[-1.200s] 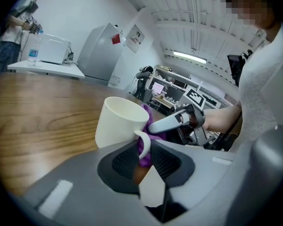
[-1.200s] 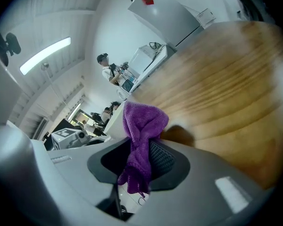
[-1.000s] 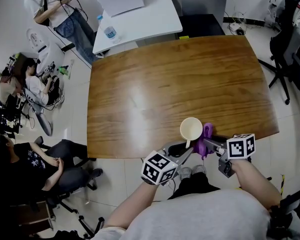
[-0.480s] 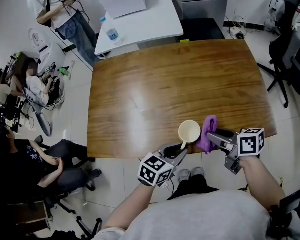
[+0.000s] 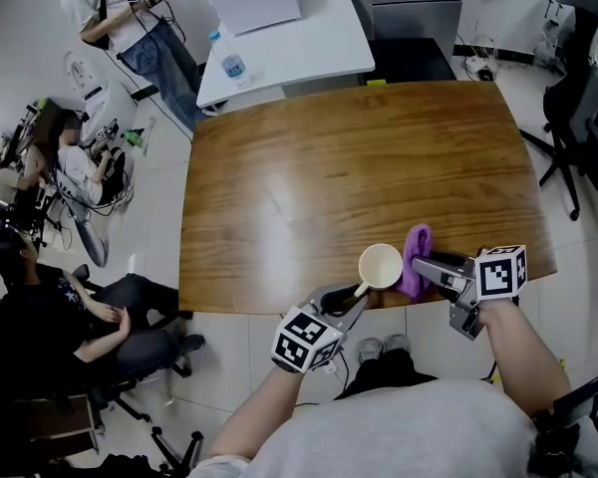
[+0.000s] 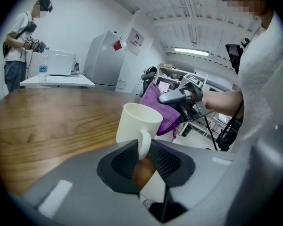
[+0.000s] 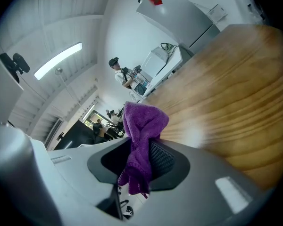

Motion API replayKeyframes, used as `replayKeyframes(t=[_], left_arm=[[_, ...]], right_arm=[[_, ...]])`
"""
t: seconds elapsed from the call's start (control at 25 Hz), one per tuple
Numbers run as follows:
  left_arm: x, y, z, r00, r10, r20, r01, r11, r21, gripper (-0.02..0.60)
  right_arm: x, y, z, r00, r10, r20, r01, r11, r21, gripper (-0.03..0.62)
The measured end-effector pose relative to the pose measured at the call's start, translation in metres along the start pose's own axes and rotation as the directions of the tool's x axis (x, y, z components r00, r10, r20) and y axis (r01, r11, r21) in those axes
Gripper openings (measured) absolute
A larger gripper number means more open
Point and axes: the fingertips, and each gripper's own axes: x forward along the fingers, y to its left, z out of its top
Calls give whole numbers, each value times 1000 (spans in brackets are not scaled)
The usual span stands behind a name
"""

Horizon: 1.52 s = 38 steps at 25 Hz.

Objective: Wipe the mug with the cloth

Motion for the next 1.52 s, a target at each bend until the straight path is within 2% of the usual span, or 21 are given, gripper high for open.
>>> replayKeyframes(t=[0.12, 0.24, 0.52, 0.68, 0.96, 1.24, 1.52], left_arm=[[0, 4, -1, 1000, 0, 1, -1, 1000, 12, 77], [1, 4, -3, 1000, -10, -4, 10, 1000, 14, 76], [0, 9, -2, 1000, -13, -19, 14, 999, 46, 74], [-3, 13, -1, 1000, -8, -23, 9, 999, 36, 74], [-10, 26, 1, 999, 40, -14, -39, 997, 64, 75], [-14, 46, 5, 994, 108, -12, -106, 990, 89, 74], [-15, 54, 9, 992, 122, -10, -121, 990, 76, 75]], right_arm=[[10, -9, -7, 1000, 22, -19, -21, 998, 57, 119], [17, -20, -10, 999, 40, -35, -37, 997, 69, 120], [30, -52, -38, 984, -73, -165, 82, 996, 44, 119], [32, -53, -43, 973, -93, -209, 96, 995, 4, 118], [21, -33, -25, 972, -70, -224, 52, 995, -83, 118], [24, -10, 8, 980, -9, -201, -17, 992, -126, 118], [38, -3, 9, 967, 51, -249, -90, 985, -144, 118]])
